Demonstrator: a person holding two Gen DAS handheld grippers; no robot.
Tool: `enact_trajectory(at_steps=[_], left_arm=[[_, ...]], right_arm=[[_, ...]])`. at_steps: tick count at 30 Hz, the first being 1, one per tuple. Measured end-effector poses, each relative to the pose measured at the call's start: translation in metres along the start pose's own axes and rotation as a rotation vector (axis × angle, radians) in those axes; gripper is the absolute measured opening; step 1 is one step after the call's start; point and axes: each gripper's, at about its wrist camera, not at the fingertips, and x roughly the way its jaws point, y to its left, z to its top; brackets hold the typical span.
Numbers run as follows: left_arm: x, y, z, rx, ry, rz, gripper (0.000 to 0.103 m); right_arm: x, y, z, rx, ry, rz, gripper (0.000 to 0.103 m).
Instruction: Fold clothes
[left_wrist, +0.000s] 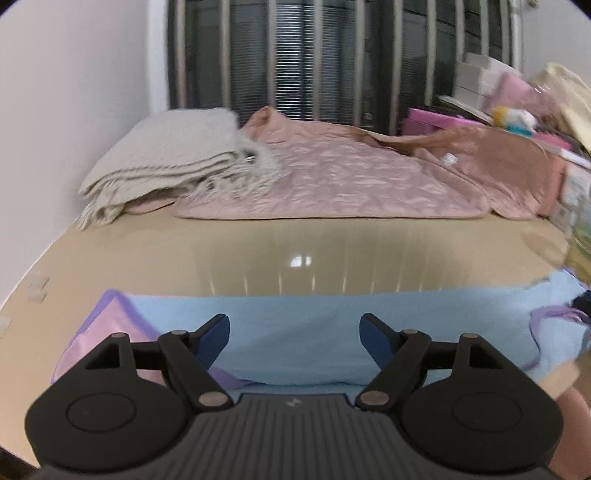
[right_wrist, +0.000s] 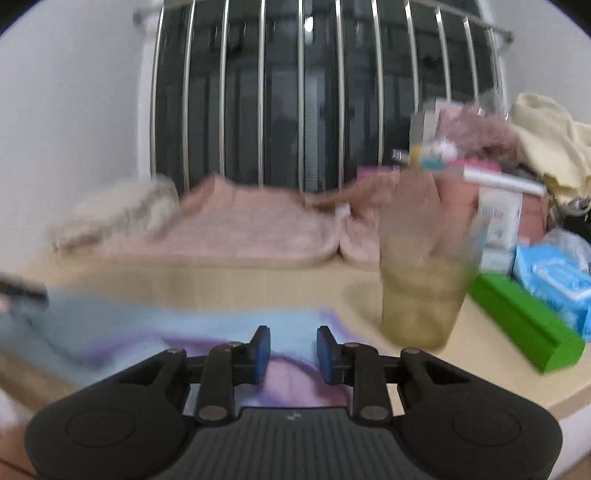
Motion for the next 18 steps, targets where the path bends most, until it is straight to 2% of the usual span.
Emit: enact_trajectory(at_steps=[2, 4, 6, 14, 18], left_arm=[[0.002, -0.006, -0.004, 0.02, 0.012, 0.017, 0.079], [0.005, -0.007, -0.007, 0.004, 0.028, 0.006, 0.079], [0.007, -0.006, -0.009, -0.021, 0.04, -0.007, 0.079], [0.009, 0.0, -0.017, -0.048, 0.056, 0.001, 0.081], [0.008, 0.0, -0.018, -0.051, 0.051, 0.006, 0.082]], right_arm=[[0.001, -0.006, -0.006, 0.026, 0.006, -0.025, 0.029], [-0.007, -0.008, -0.007, 0.037, -0.025, -0.066, 0.047], [-0.007, -0.008, -0.01, 0.039, -0.031, -0.081, 0.059], [-0.007, -0.008, -0.027, 0.067, -0.065, -0.13, 0.062], [-0.008, -0.012, -0.04, 0.056, -0.124, -0.117, 0.064]])
